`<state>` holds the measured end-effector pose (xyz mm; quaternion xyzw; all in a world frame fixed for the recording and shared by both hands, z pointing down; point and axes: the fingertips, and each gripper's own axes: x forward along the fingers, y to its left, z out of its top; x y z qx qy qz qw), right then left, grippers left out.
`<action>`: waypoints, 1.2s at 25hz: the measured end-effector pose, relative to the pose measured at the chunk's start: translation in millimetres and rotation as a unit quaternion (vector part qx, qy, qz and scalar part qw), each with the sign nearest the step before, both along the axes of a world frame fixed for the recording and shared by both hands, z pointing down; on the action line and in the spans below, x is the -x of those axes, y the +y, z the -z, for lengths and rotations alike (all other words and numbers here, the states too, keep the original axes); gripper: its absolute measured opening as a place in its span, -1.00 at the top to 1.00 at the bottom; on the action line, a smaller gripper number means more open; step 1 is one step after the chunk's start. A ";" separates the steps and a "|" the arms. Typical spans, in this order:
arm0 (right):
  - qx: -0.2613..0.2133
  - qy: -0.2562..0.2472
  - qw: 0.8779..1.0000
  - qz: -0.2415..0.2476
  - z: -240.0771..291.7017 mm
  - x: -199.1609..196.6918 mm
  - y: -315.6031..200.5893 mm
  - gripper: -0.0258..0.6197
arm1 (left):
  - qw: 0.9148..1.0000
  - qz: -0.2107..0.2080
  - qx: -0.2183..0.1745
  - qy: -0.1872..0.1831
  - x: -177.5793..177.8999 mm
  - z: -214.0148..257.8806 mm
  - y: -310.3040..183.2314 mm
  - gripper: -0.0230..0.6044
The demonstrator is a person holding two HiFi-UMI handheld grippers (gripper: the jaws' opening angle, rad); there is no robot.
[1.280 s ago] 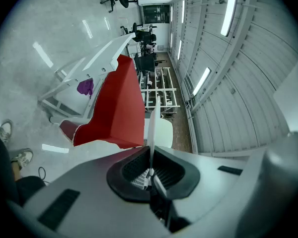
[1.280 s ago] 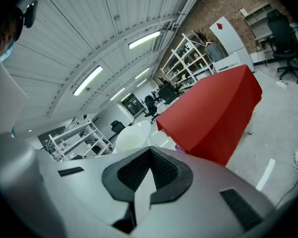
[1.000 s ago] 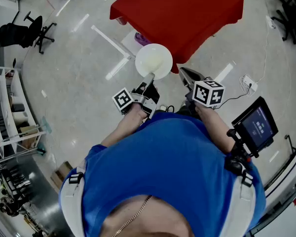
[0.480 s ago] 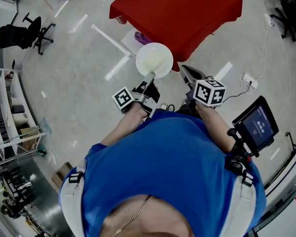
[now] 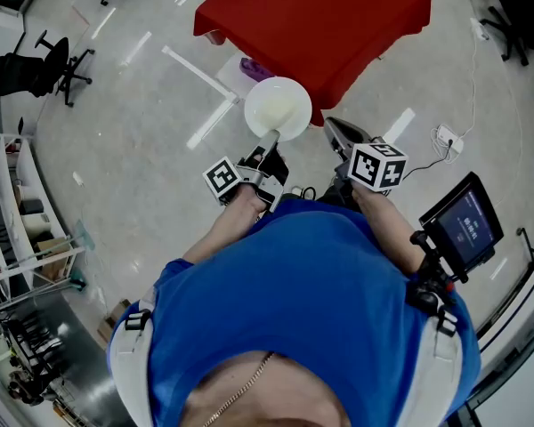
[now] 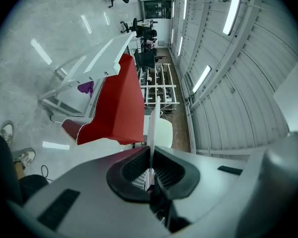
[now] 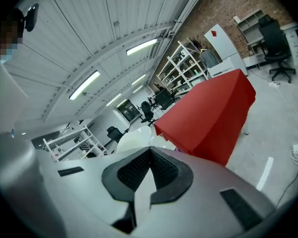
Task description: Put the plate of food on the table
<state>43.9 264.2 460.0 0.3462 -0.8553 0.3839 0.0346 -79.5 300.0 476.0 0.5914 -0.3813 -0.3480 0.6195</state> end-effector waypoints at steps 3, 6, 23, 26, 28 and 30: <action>0.001 0.002 1.000 -0.008 3.7 -0.8 2.5 0.92 | 1.000 -0.006 0.000 0.004 0.1 2.7 1.4 0.87; 0.004 0.002 1.000 -0.016 -2.0 -3.7 3.6 0.92 | 1.000 -0.013 0.002 0.003 -2.2 -4.6 -0.8 0.87; 0.004 -0.008 0.999 -0.042 -5.6 -19.4 -6.2 0.92 | 0.999 -0.035 0.003 -0.006 -12.4 -8.7 -16.8 0.87; 0.001 -0.011 0.999 -0.047 -2.0 -33.7 -21.3 0.92 | 0.999 -0.039 0.000 -0.009 -24.7 -4.8 -31.3 0.87; 0.003 -0.014 0.999 -0.049 -0.5 -58.9 -43.6 0.92 | 0.999 -0.041 0.001 -0.011 -49.3 -2.2 -53.6 0.87; 0.005 -0.017 0.998 -0.052 -0.9 -89.6 -69.2 0.92 | 0.999 -0.042 0.004 -0.014 -79.3 -1.0 -79.2 0.87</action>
